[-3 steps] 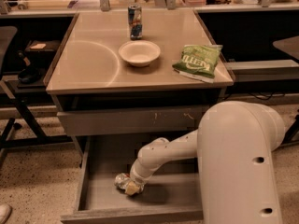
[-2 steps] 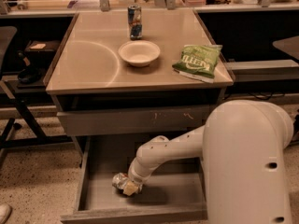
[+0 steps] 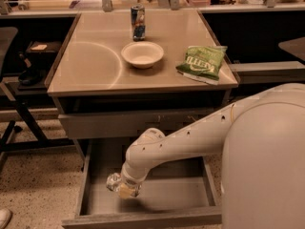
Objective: Pick redbull can from middle drawer and place on counter
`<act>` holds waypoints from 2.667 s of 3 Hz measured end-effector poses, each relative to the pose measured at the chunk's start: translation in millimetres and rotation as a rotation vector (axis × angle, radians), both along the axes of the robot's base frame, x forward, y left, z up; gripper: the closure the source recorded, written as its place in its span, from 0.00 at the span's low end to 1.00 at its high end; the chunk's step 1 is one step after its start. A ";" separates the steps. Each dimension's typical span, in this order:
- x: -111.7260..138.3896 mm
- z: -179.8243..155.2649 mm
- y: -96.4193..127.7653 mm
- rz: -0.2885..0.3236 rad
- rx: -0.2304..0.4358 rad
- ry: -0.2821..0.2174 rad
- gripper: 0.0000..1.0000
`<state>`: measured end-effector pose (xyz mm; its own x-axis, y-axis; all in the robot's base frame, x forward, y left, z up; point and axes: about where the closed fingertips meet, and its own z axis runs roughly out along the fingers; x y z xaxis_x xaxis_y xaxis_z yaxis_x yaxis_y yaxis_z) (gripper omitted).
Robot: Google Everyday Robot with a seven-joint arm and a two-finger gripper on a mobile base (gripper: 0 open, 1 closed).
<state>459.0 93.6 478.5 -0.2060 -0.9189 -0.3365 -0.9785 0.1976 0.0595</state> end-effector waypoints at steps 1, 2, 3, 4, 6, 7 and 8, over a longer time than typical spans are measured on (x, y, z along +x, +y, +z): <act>-7.3 55.9 18.5 0.002 -0.029 -0.034 1.00; 1.9 112.3 38.3 0.038 -0.055 -0.086 1.00; 23.7 151.3 52.8 0.067 -0.091 -0.108 1.00; 24.7 154.4 52.5 0.066 -0.098 -0.104 1.00; 24.4 184.9 45.9 -0.005 -0.093 -0.153 1.00; 32.7 237.1 38.5 -0.116 -0.071 -0.241 1.00; 45.9 280.6 35.6 -0.180 -0.065 -0.302 1.00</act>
Offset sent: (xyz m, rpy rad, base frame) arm 0.0189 0.0644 0.1873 -0.0899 -0.1558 0.0876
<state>504.9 129.1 759.1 -0.2670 -0.8984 -0.3486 -0.8991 0.3625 -0.2455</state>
